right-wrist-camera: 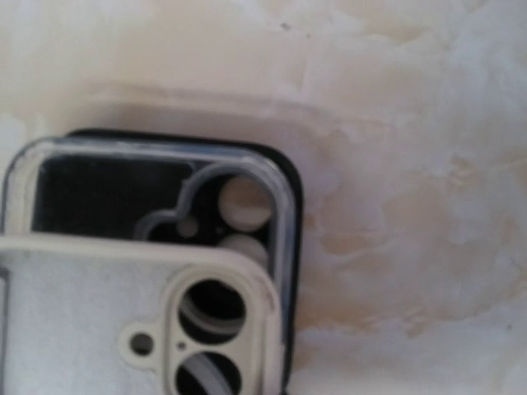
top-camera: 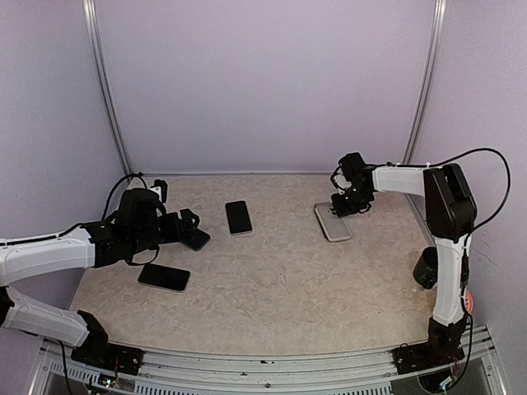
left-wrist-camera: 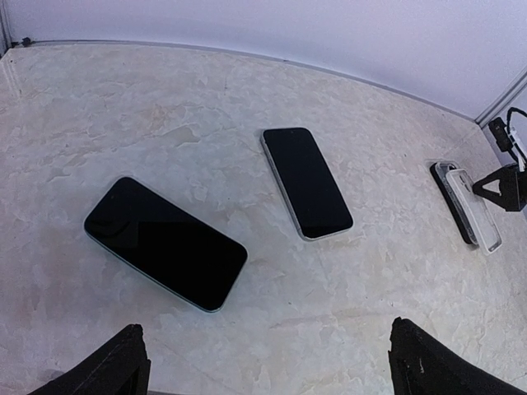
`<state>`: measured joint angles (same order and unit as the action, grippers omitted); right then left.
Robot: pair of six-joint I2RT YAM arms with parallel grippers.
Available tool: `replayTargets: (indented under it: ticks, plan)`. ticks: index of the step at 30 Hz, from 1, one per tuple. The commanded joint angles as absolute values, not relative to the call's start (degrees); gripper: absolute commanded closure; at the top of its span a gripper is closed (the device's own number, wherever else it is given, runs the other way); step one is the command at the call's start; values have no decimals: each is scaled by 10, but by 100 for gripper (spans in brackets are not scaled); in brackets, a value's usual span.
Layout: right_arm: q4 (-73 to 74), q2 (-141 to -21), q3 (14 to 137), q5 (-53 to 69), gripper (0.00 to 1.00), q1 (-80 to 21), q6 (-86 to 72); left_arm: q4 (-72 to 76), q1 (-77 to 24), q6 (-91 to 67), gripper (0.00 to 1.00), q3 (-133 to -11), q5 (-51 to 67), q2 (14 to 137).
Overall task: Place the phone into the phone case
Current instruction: Pick up the phone case from the phone case, then place the phone case at the center of the board.
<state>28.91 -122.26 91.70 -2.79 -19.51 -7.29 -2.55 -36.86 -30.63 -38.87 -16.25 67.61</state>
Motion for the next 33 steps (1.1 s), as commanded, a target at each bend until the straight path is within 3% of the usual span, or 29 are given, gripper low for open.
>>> replayTargets:
  ticks: [1, 15, 25, 33]
  plan:
    - [296, -1230, 927, -18, 98, -189, -82, -18, -375, -309, 1, -383, -171, 677]
    - [279, -1138, 870, -10, 100, -189, -132, -8, -381, -312, 1, -387, -168, 693]
    - [246, -993, 742, -4, 100, -198, -167, -4, -382, -309, 1, -388, -169, 696]
    - [241, -902, 614, -47, 100, -269, -207, -5, -383, -306, 1, -391, -166, 698]
